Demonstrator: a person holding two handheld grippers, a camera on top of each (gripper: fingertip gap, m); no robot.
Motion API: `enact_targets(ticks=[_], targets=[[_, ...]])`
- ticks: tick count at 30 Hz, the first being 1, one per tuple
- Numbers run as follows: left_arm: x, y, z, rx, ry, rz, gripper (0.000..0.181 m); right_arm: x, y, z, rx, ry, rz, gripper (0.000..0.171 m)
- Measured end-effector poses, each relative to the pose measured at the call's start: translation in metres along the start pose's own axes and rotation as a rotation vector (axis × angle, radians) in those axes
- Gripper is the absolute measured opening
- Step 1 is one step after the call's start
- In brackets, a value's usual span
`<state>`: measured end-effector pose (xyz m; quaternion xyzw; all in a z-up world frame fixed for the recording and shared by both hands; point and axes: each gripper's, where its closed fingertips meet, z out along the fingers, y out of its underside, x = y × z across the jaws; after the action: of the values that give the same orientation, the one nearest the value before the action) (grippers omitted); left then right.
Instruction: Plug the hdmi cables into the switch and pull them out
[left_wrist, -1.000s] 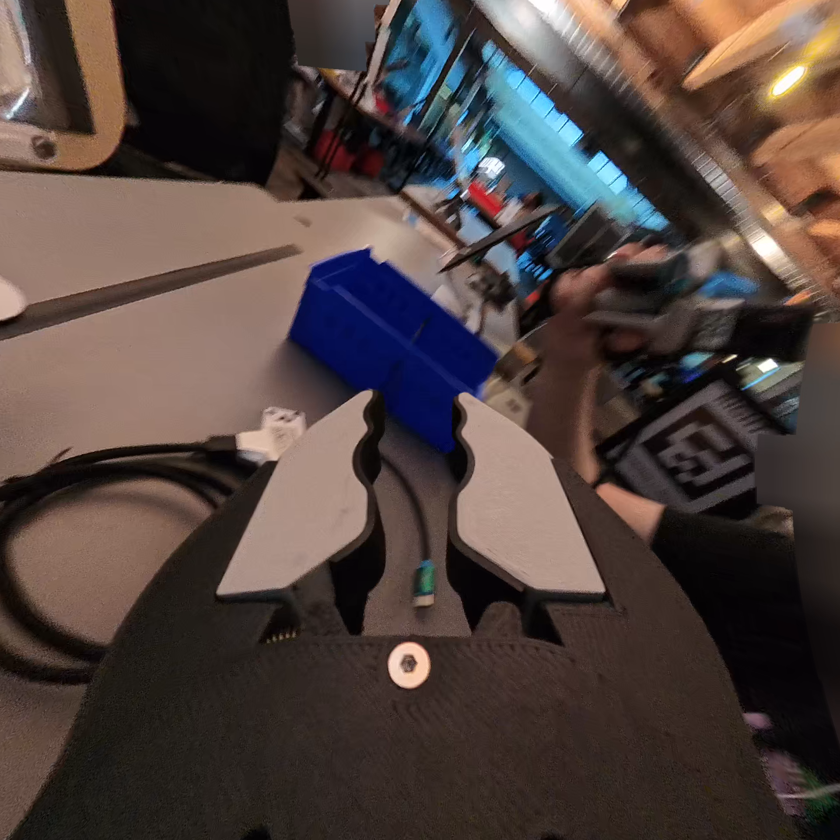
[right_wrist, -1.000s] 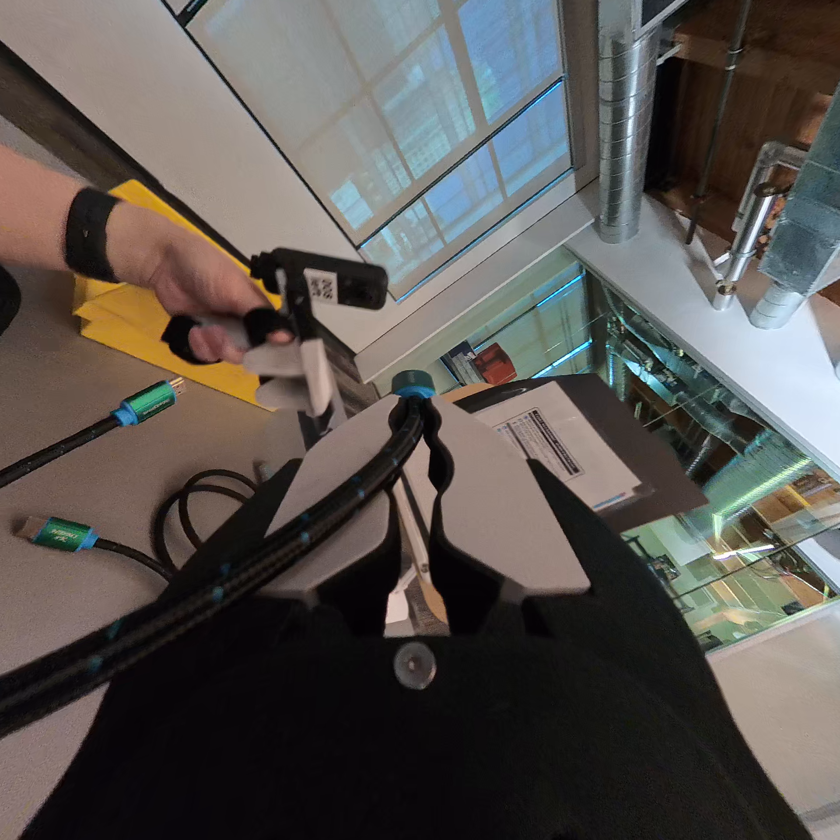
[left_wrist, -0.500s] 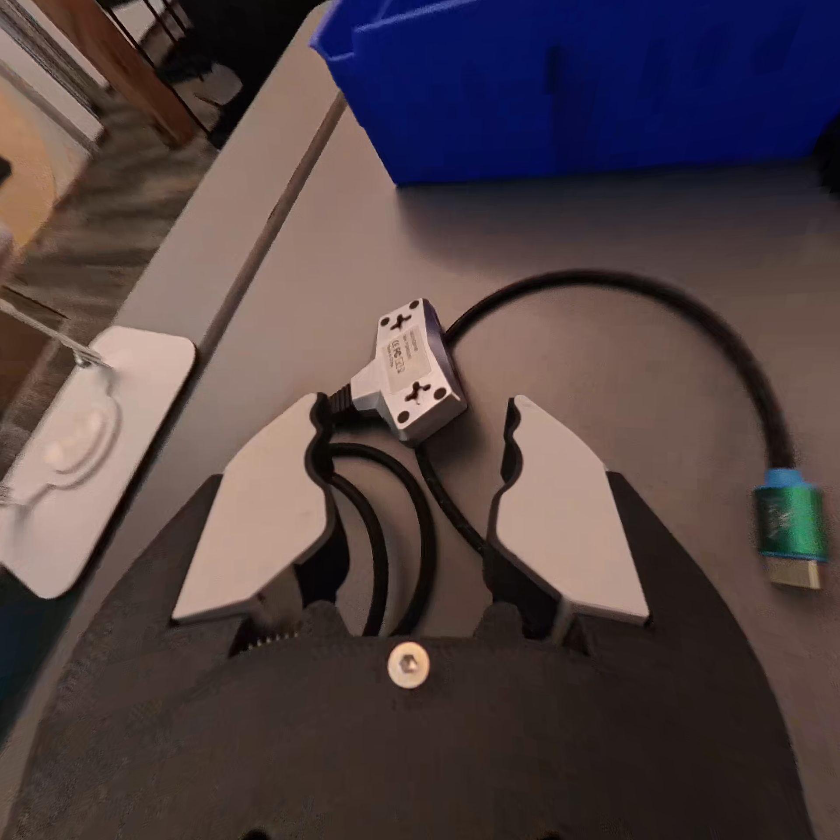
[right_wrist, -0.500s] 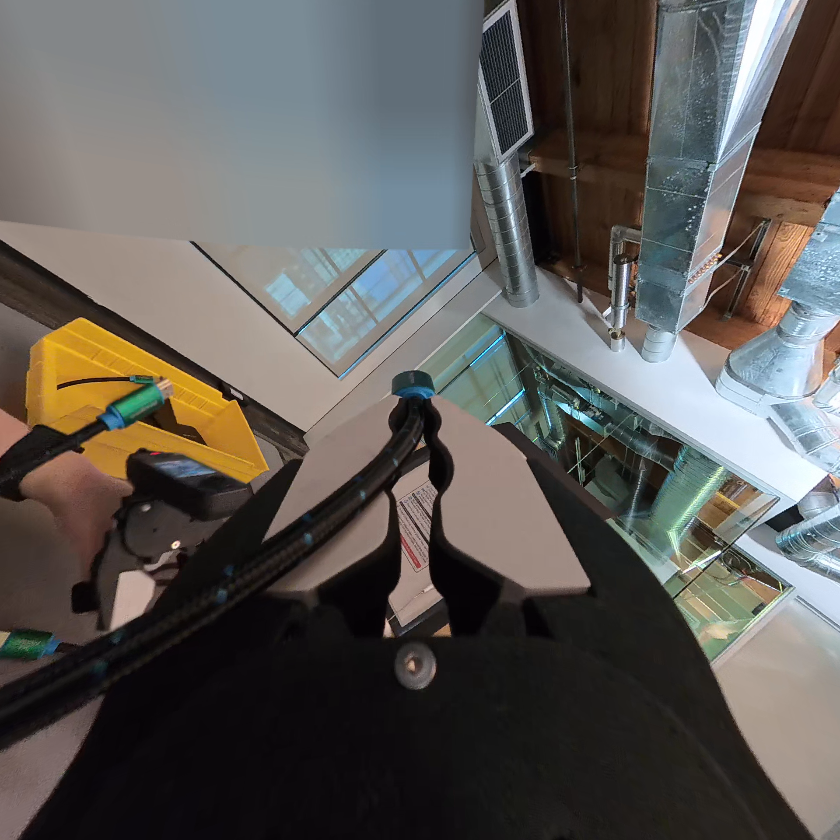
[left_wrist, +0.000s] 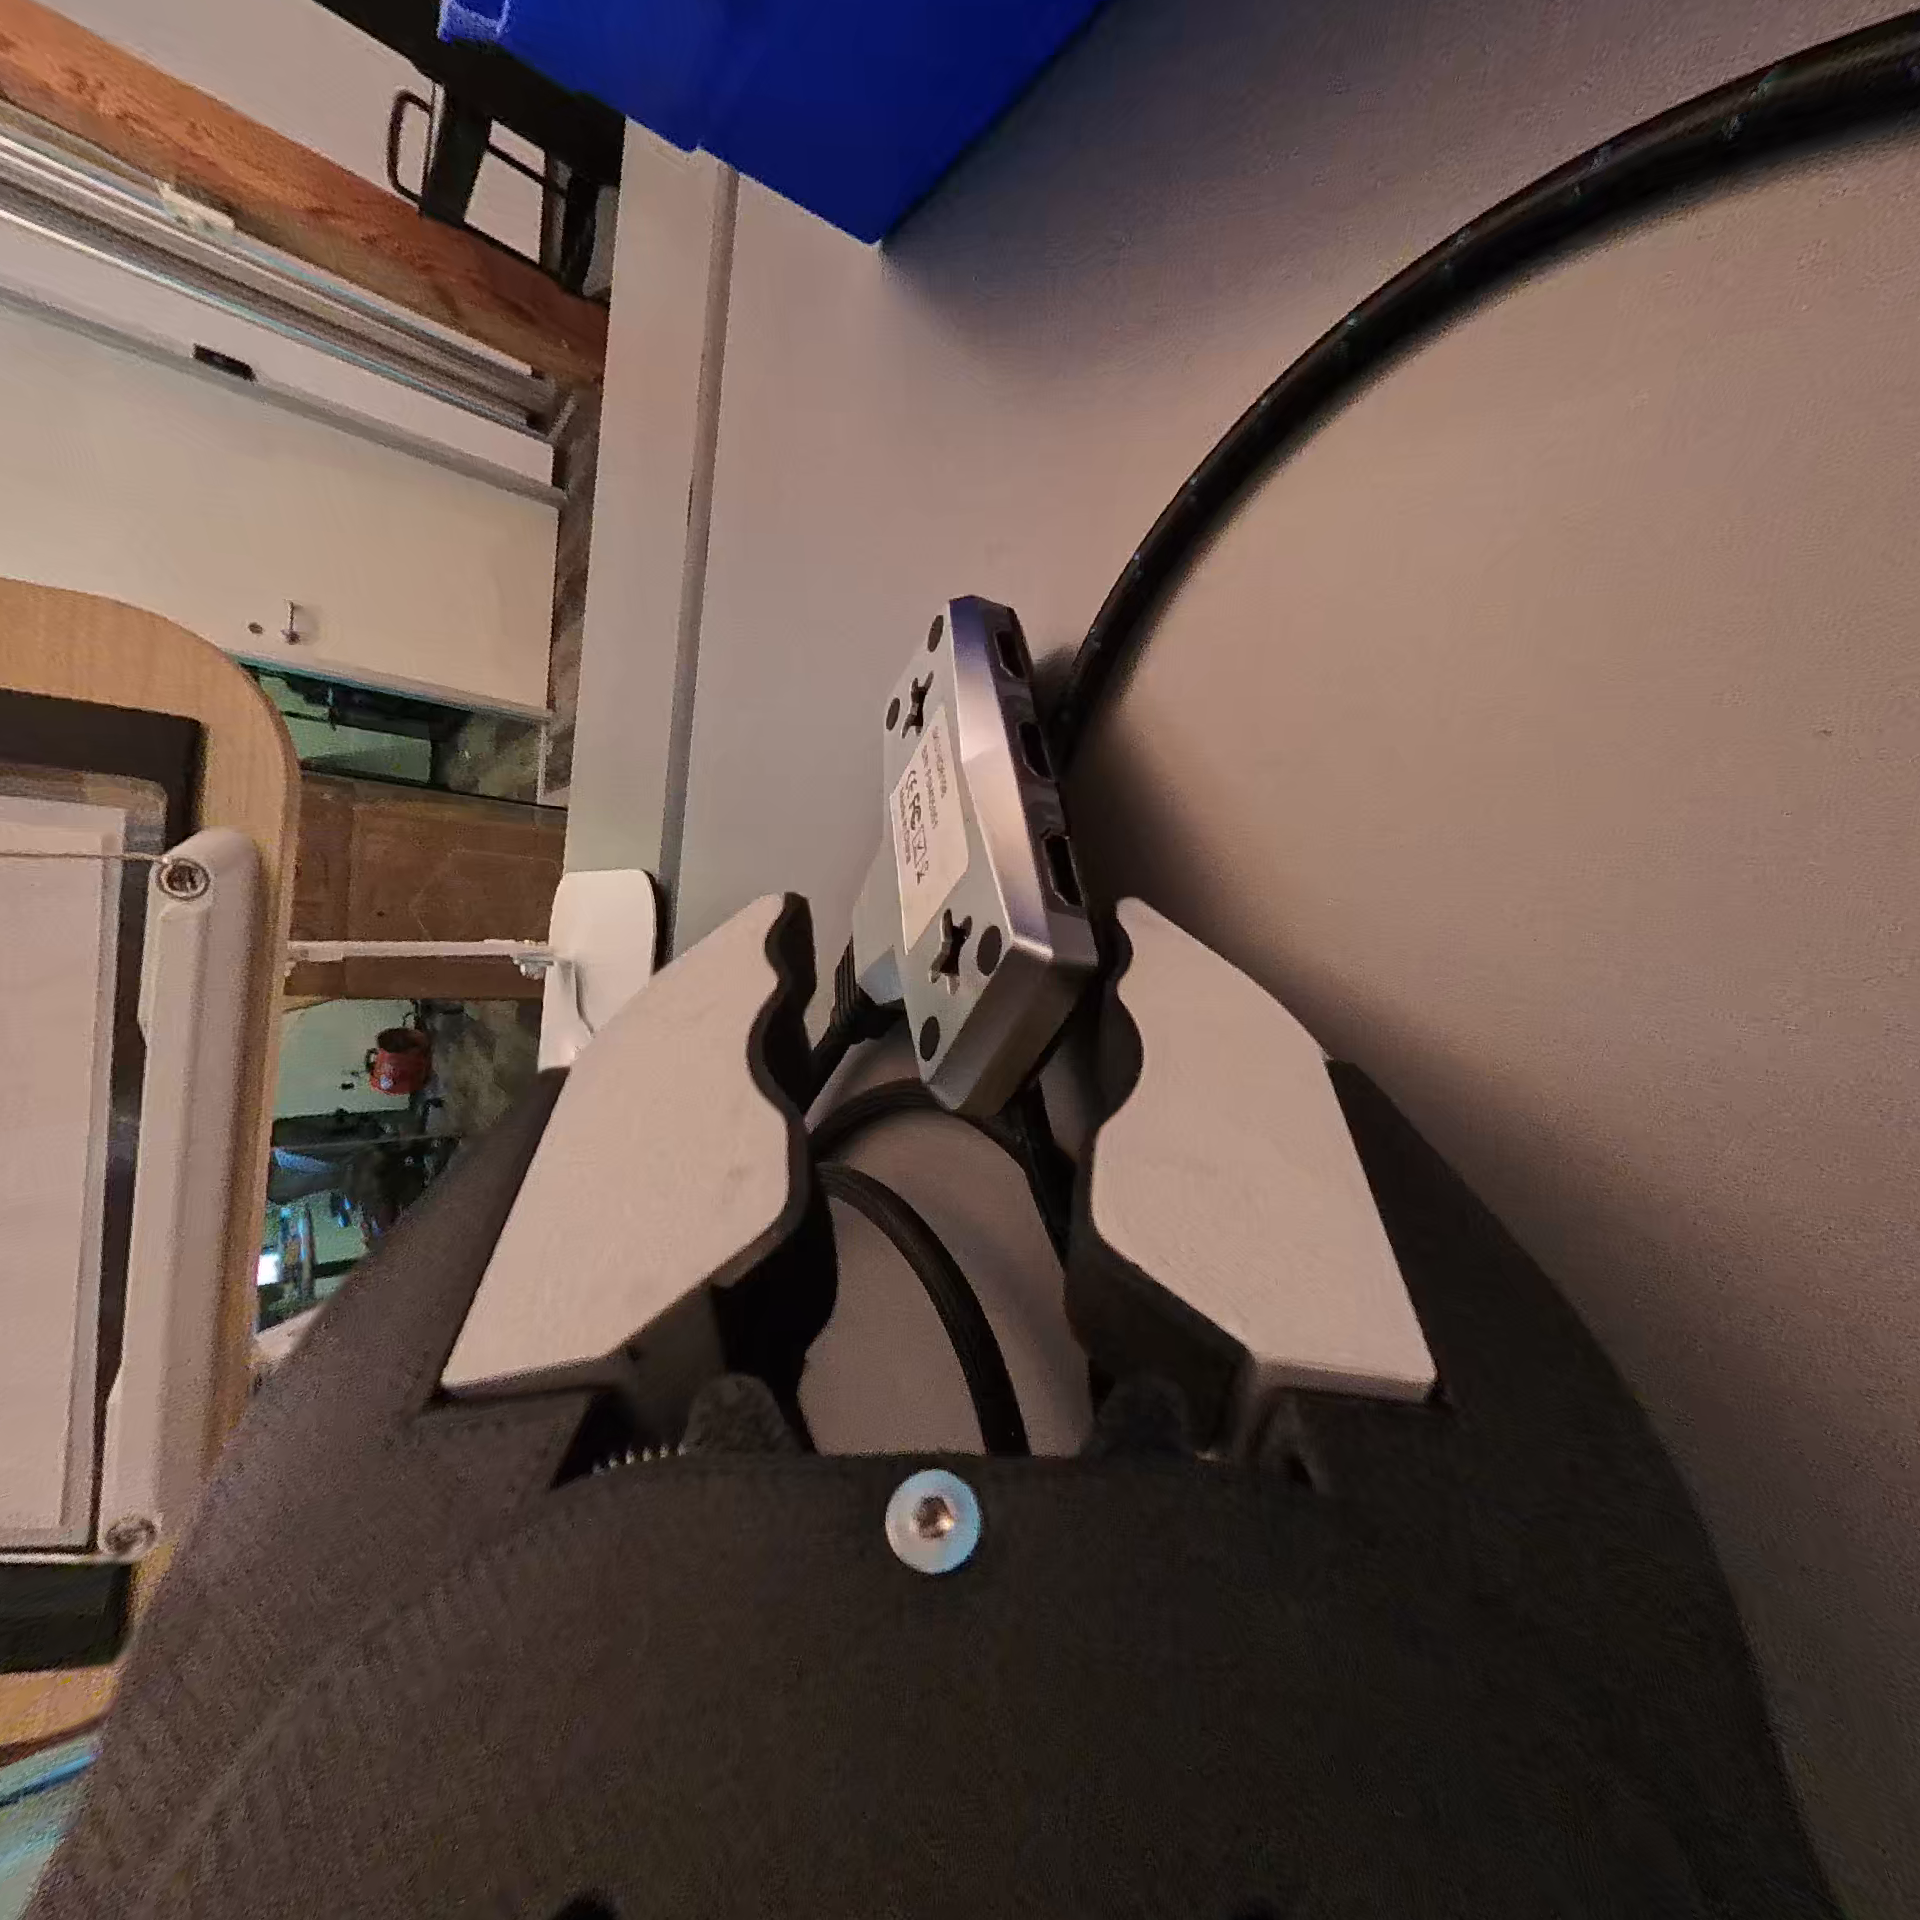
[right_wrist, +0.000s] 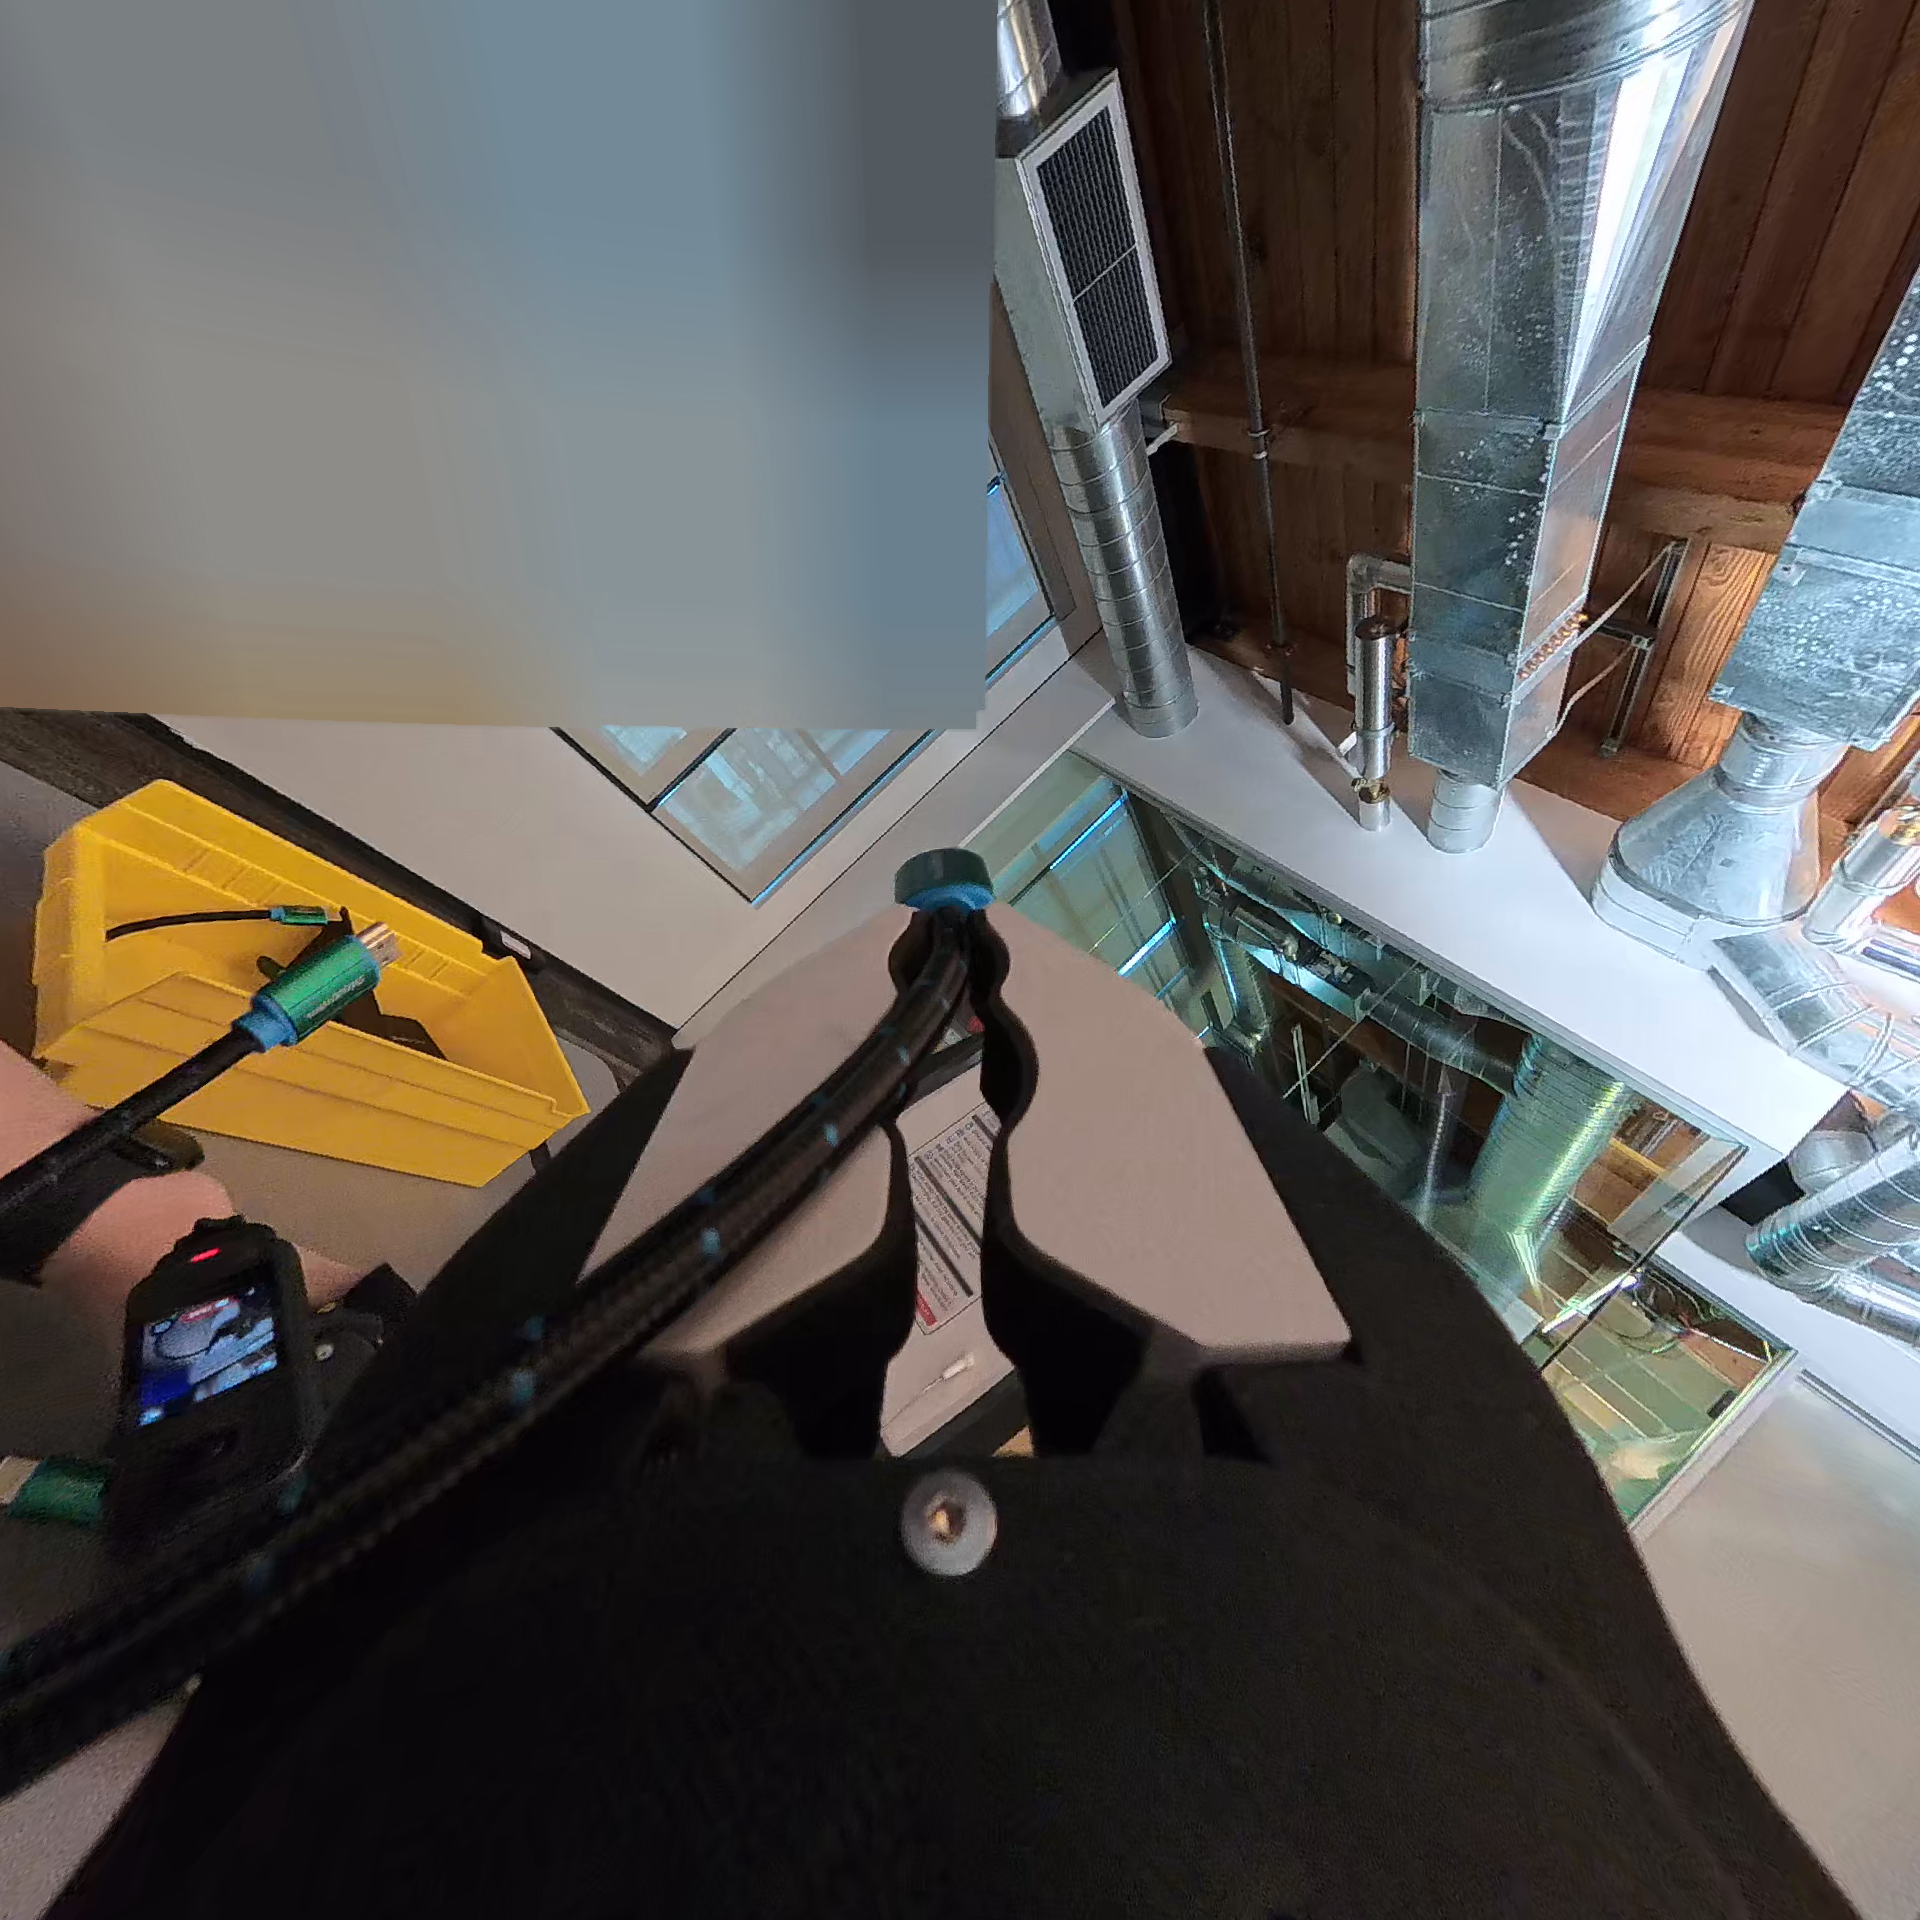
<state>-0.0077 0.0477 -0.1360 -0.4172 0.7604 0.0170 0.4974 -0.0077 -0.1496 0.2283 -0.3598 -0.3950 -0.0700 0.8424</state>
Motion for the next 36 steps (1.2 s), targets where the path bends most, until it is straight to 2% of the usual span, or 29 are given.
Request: enact_targets(ticks=[4,6,9,13,19,24,32,36], targets=[[0.003,0.0,0.009,0.018,-0.019,0.09,0.029,0.005,0.0,-0.003,0.006,0.009,0.012,0.008],[0.001,0.0,0.013,0.002,-0.049,0.141,0.027,0.008,0.003,-0.005,-0.001,0.015,0.018,0.008],[-0.008,-0.003,0.009,0.0,-0.065,0.114,0.024,0.011,0.009,-0.005,-0.009,0.02,0.042,0.008],[-0.036,-0.01,-0.015,0.06,-0.116,0.001,0.025,0.01,0.018,0.0,-0.02,0.006,0.102,0.008],[-0.086,-0.01,-0.069,0.183,-0.225,-0.19,0.025,-0.008,0.04,0.02,-0.093,-0.077,0.231,0.007],[-0.092,-0.012,-0.088,0.273,-0.126,-0.346,0.025,-0.033,0.071,0.038,-0.212,-0.142,0.261,0.007],[-0.086,-0.008,-0.085,0.347,0.028,-0.509,0.025,-0.061,0.109,0.053,-0.344,-0.201,0.284,0.007],[-0.084,-0.007,-0.082,0.404,0.131,-0.663,0.025,-0.068,0.129,0.055,-0.402,-0.214,0.314,0.007]])
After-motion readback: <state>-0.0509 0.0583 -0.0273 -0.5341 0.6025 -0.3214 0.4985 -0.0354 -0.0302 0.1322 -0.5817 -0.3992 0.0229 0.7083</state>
